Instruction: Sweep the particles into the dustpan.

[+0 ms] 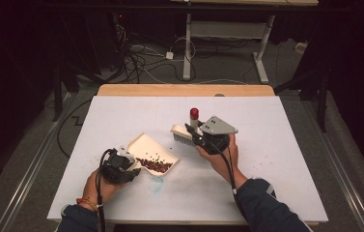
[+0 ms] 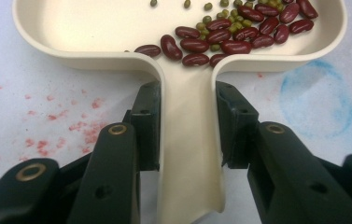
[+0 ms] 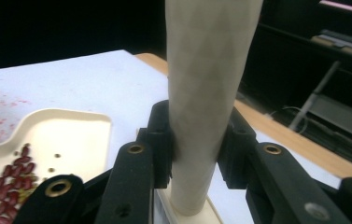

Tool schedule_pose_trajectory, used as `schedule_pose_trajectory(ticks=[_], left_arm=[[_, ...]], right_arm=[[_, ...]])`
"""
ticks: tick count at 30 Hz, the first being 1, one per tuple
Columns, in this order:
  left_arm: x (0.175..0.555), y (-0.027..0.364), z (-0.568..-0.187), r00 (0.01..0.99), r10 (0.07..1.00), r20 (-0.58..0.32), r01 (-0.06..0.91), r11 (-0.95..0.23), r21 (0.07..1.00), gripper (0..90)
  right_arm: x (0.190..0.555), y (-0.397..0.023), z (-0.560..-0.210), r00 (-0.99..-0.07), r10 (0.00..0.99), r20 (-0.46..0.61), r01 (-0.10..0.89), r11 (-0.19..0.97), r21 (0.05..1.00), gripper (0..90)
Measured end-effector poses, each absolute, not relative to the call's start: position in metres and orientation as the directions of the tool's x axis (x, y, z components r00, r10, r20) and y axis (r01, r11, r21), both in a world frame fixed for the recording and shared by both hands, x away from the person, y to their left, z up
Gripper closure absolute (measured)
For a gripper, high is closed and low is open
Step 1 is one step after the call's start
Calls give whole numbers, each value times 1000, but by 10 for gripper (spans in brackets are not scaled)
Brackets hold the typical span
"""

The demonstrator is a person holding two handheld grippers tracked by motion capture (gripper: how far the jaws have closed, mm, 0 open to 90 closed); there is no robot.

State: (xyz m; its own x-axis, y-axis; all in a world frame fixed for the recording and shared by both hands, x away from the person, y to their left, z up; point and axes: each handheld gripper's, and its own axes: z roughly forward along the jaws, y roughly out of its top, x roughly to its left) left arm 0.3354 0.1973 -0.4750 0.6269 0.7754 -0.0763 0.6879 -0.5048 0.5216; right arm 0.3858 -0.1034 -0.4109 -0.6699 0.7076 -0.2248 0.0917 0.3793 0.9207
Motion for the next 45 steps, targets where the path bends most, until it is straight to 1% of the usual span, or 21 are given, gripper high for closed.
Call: schedule_pose_trajectory(ticks=[4, 6, 9, 14, 20, 21, 25, 29, 31, 33, 37, 40, 45], left_arm=[[335, 196, -476, 619, 782, -76, 691, -496, 525, 630], [335, 195, -476, 612, 787, -73, 694, -491, 527, 630], [334, 194, -476, 609, 790, -65, 693, -490, 529, 630], [335, 193, -476, 609, 790, -66, 694, -491, 527, 631], [334, 194, -475, 606, 793, -66, 694, -486, 531, 631], [334, 194, -475, 604, 794, -67, 695, -484, 531, 630], [333, 194, -476, 597, 800, -59, 698, -482, 530, 631], [333, 192, -478, 579, 811, -80, 713, -457, 532, 631], [332, 190, -477, 569, 819, -76, 717, -449, 533, 631], [332, 189, -476, 566, 821, -72, 717, -448, 533, 632], [332, 187, -477, 554, 829, -69, 720, -436, 540, 632], [333, 186, -477, 545, 835, -73, 723, -424, 545, 631], [333, 185, -478, 530, 844, -80, 727, -404, 556, 629]], right_arm=[[372, -88, -416, -713, 668, -210, 95, 390, 916, 702], [362, -81, -418, -728, 643, -239, 73, 419, 905, 701], [351, -78, -413, -773, 606, -189, 78, 386, 919, 705], [336, -81, -398, -793, 584, -172, 49, 343, 938, 705], [339, -87, -391, -783, 600, -164, 48, 321, 946, 705], [344, -86, -392, -771, 612, -180, 39, 327, 944, 705], [362, -84, -401, -746, 642, -176, 49, 317, 947, 705], [372, -77, -406, -731, 651, -204, 29, 328, 944, 705], [383, -66, -410, -730, 661, -171, 58, 310, 949, 705], [386, -58, -413, -727, 665, -174, 68, 321, 944, 705], [383, -44, -416, -747, 645, -161, 83, 330, 940, 705], [377, -39, -417, -752, 635, -175, 75, 347, 935, 704], [358, -30, -420, -779, 604, -170, 71, 354, 932, 702]])
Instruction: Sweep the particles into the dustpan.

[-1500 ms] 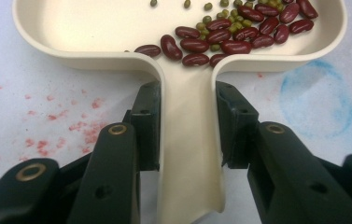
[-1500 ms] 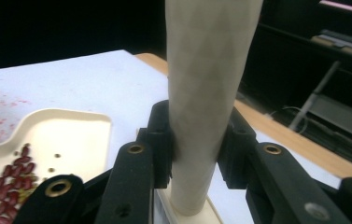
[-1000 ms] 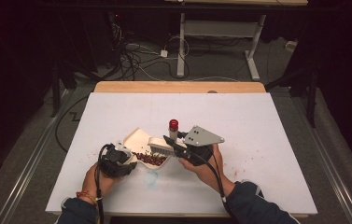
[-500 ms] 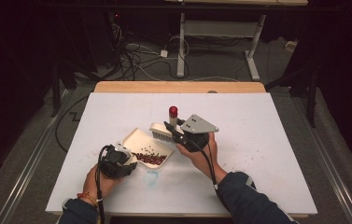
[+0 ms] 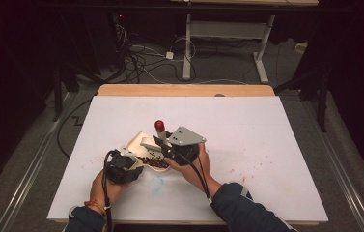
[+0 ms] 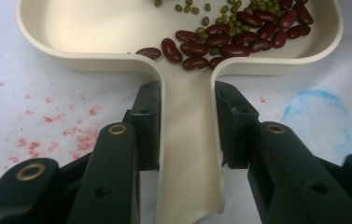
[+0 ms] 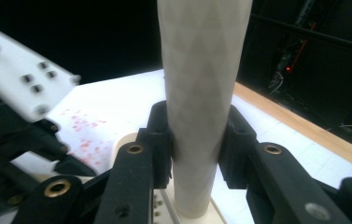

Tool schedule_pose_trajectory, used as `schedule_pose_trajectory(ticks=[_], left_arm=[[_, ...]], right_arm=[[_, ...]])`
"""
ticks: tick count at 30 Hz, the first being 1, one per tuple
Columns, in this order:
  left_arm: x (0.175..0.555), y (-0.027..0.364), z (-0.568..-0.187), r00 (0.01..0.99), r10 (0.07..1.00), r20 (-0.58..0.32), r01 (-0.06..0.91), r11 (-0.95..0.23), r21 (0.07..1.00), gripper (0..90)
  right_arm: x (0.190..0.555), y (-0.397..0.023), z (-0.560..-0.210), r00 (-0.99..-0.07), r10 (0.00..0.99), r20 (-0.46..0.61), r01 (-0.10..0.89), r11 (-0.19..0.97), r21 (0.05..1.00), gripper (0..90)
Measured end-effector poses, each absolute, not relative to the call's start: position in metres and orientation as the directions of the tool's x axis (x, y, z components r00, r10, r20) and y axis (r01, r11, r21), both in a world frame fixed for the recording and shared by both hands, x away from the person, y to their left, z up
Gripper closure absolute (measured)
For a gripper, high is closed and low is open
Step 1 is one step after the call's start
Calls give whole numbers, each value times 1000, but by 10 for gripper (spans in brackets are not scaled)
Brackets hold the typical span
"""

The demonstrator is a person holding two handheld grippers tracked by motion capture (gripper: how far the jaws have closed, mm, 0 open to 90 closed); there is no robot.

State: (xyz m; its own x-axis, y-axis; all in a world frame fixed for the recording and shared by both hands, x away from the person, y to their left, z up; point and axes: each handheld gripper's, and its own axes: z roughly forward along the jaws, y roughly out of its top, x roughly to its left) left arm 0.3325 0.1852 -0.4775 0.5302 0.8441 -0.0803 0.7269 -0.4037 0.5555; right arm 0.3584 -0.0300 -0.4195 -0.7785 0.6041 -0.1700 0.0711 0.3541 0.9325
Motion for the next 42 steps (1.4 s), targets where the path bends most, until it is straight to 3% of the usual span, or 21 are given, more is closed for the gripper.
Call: schedule_pose_trajectory(ticks=[16, 30, 42], left_arm=[[333, 182, -481, 516, 854, -62, 724, -396, 565, 632], [334, 185, -482, 512, 856, -77, 733, -388, 559, 632], [334, 187, -482, 516, 854, -65, 733, -400, 550, 632]], right_arm=[[341, -37, -409, -782, 619, -75, 130, 280, 951, 704], [341, -64, -386, -783, 615, -90, 108, 278, 954, 704], [337, -115, -367, -768, 624, -147, 71, 311, 948, 704]])
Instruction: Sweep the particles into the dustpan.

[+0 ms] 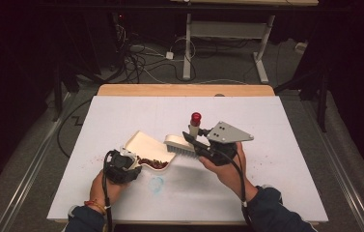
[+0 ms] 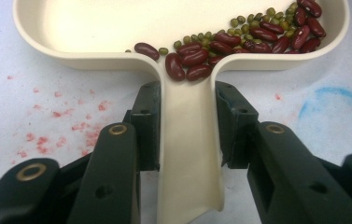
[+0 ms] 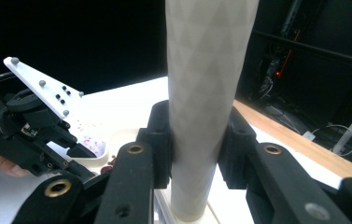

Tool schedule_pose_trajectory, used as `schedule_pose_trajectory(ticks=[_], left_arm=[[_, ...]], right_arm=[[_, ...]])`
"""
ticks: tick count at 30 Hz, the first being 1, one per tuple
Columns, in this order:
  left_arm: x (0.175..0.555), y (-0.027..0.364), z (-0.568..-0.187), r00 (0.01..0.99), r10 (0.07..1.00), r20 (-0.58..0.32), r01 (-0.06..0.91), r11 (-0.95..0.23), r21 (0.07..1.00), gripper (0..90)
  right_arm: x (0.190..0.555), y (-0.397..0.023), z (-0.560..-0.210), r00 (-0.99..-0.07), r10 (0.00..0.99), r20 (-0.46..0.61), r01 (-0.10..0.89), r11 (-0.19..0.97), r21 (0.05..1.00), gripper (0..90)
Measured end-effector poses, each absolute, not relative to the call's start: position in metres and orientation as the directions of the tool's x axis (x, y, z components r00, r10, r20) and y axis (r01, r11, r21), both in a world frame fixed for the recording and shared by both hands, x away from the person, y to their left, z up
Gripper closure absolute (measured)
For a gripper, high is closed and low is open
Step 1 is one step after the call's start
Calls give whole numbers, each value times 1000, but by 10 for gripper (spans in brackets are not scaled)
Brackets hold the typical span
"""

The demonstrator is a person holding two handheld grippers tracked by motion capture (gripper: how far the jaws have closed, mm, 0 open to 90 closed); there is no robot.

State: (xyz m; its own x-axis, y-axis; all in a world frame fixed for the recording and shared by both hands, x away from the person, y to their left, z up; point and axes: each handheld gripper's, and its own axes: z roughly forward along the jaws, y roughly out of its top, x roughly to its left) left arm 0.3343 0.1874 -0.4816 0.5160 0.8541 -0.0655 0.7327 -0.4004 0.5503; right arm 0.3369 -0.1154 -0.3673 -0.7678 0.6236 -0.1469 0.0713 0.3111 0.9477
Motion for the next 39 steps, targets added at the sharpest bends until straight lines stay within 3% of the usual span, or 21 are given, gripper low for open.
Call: schedule_pose_trajectory(ticks=[14, 39], left_arm=[[335, 189, -481, 520, 852, -69, 733, -402, 549, 632], [337, 198, -479, 514, 853, -85, 732, -386, 561, 632]], right_arm=[[336, -178, -344, -722, 670, -172, 69, 318, 946, 703], [308, -279, -352, -683, 720, -124, 178, 328, 928, 704]])
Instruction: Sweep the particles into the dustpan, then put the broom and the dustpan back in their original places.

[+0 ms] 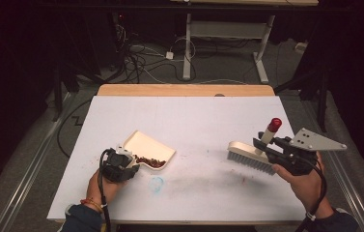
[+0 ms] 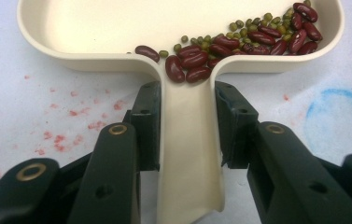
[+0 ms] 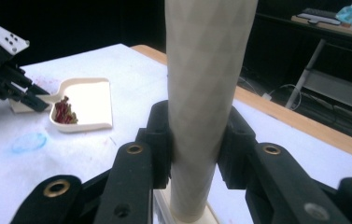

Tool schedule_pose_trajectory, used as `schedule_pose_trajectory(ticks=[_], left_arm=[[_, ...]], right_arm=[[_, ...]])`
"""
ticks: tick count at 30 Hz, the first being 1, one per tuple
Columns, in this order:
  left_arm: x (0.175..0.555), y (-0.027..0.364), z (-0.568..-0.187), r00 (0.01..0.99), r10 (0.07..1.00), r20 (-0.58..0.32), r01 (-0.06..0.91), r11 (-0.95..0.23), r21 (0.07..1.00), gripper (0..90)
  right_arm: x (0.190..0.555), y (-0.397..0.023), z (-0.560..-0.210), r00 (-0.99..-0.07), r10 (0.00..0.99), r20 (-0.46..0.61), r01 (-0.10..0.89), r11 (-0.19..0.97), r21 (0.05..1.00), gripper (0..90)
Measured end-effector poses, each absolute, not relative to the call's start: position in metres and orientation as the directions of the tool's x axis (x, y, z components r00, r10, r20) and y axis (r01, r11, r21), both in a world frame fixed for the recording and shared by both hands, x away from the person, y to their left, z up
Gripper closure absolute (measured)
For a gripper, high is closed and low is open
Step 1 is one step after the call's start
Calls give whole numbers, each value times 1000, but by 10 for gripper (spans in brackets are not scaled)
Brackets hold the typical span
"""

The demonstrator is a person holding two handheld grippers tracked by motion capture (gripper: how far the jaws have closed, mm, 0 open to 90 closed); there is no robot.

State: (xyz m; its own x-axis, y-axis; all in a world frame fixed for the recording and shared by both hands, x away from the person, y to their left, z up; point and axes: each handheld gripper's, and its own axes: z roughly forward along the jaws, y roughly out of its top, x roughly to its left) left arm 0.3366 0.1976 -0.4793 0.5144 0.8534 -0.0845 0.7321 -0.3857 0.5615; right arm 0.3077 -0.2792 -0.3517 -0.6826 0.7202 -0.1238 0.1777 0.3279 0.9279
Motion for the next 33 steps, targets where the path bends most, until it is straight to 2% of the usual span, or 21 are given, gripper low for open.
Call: schedule_pose_trajectory(ticks=[7, 18, 33], left_arm=[[336, 199, -479, 509, 856, -90, 736, -378, 562, 632], [339, 200, -480, 489, 868, -89, 741, -360, 566, 632], [349, 209, -481, 419, 905, -73, 754, -302, 584, 632]], right_arm=[[297, -295, -362, -701, 708, -87, 233, 343, 910, 704], [290, -295, -373, -739, 672, -44, 278, 363, 889, 704], [318, -288, -381, -750, 661, 20, 347, 368, 863, 702]])
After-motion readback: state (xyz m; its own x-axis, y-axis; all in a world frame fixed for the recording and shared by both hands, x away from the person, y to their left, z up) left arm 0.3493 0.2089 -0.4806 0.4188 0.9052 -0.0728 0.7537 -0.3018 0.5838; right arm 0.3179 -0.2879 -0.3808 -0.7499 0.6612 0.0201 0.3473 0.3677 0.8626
